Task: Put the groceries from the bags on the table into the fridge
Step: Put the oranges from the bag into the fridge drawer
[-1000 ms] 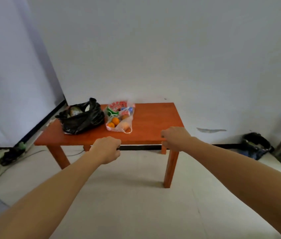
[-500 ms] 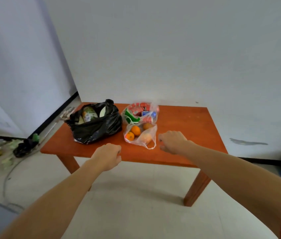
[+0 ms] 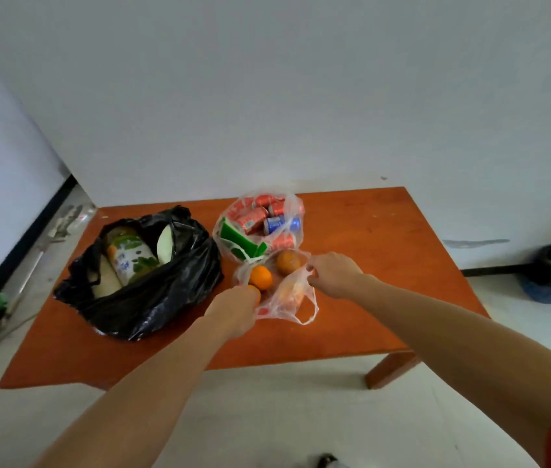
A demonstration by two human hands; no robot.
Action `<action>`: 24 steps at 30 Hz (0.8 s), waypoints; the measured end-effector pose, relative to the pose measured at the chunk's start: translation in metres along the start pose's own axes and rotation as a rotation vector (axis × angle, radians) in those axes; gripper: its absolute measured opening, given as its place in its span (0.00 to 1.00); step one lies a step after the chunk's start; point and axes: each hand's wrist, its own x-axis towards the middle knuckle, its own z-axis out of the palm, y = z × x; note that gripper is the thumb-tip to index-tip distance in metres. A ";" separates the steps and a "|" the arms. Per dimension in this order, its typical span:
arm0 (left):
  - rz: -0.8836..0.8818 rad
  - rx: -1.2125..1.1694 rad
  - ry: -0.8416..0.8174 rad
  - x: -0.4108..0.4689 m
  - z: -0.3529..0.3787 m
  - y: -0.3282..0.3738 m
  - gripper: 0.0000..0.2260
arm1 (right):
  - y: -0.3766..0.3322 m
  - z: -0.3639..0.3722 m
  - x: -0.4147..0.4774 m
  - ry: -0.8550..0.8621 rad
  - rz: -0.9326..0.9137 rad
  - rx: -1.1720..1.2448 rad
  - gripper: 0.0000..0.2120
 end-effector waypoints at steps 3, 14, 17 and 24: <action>0.058 0.001 -0.056 0.040 0.018 -0.005 0.09 | 0.006 0.013 0.044 -0.014 0.012 0.050 0.11; -0.040 0.031 -0.074 0.167 0.069 -0.026 0.25 | 0.030 0.084 0.171 -0.195 -0.070 0.016 0.29; -0.078 0.058 -0.126 0.183 0.084 -0.034 0.27 | 0.038 0.094 0.183 -0.194 -0.077 0.012 0.33; -0.027 0.120 -0.162 0.204 0.094 -0.037 0.28 | 0.044 0.108 0.193 -0.265 -0.053 0.101 0.38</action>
